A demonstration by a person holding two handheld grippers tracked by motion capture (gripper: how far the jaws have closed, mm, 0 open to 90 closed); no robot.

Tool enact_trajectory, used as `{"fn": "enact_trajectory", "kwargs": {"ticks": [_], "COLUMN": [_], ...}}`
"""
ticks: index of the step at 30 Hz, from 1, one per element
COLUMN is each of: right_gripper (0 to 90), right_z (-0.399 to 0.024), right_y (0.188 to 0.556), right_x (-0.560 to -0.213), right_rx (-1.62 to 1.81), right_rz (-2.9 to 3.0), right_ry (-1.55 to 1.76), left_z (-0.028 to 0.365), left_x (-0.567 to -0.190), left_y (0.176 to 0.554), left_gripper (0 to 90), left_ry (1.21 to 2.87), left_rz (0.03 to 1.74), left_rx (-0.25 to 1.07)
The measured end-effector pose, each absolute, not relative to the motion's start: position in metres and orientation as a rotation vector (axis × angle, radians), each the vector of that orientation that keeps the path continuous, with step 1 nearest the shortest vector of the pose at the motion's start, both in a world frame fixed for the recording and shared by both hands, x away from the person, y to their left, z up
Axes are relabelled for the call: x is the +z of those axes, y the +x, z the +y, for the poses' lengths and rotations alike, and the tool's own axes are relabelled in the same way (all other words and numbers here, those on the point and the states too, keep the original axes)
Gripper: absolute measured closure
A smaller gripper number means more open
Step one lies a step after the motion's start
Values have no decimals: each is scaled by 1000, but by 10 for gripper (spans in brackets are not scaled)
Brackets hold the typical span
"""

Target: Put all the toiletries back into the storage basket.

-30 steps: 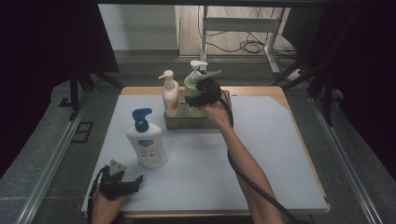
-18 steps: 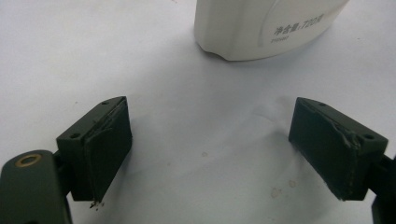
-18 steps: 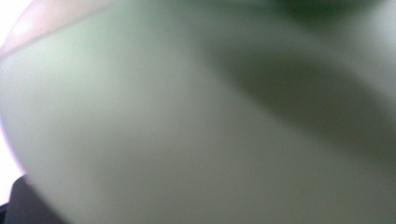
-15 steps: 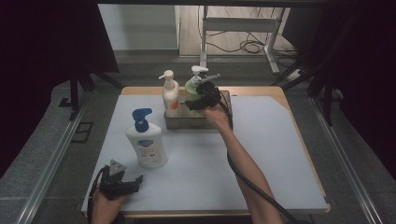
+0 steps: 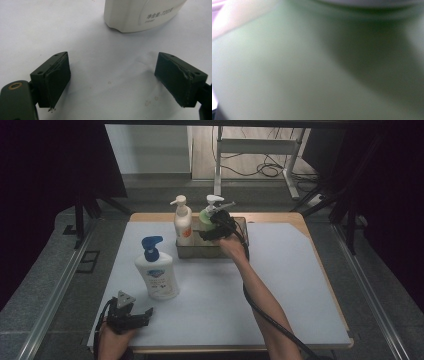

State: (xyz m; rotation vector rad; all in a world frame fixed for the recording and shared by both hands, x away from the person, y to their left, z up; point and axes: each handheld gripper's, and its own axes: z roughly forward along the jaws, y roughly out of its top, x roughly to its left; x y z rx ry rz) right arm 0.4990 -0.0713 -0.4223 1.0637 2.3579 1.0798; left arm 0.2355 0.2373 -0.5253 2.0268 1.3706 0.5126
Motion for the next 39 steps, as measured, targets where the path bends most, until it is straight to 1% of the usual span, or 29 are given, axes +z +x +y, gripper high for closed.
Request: {"fn": "enact_trajectory", "kwargs": {"ticks": [15,19,24,29,39], "right_gripper": [112,85,75,89,158], "right_z": [-76,-80,-86,-94,-108], "right_y": [498,496,489,483,470], "right_x": [-424,-423,-418,-415,-408], "right_rx": [1121,1153,1149,1164,1196], "right_rz": [2357,2354,2351,2355,2368], "right_ry": [1042,1039,999,986,968], "left_z": [237,237,237,237,237], "left_x": [-525,-525,-525,-525,-525], "left_y": [235,236,235,235,235], "left_gripper": [129,129,129,129,129], "left_ry": [2029,2028,2028,2028,2027], "left_rz": [1370,1370,1370,1370,1370], "left_rx": [513,513,514,513,514]}}
